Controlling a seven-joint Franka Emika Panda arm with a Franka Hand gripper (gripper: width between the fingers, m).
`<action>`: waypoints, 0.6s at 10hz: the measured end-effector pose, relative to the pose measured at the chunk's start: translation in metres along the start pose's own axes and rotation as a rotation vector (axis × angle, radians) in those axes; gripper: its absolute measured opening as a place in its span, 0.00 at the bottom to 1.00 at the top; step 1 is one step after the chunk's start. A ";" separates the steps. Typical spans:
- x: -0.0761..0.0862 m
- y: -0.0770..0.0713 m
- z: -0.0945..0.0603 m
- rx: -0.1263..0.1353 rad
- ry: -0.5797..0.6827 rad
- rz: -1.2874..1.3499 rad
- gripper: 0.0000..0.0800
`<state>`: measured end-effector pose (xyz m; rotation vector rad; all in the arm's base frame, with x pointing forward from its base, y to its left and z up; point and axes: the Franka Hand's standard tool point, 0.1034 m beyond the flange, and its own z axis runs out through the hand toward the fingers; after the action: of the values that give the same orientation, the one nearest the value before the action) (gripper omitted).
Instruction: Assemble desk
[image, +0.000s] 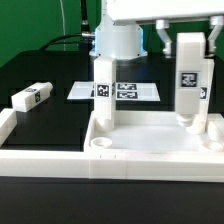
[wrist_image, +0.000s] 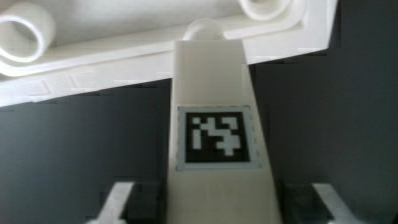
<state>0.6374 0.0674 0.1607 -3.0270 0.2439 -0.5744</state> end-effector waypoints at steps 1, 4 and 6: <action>0.000 -0.002 0.000 0.002 0.004 0.002 0.36; 0.006 -0.004 0.000 0.010 0.067 -0.001 0.36; -0.012 -0.027 0.004 0.035 0.168 -0.044 0.36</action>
Offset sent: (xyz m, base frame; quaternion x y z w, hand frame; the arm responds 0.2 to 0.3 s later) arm 0.0000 0.0000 0.0000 0.0000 0.0000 0.0000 1.0000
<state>0.6317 0.0964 0.1545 -2.9598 0.1719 -0.8291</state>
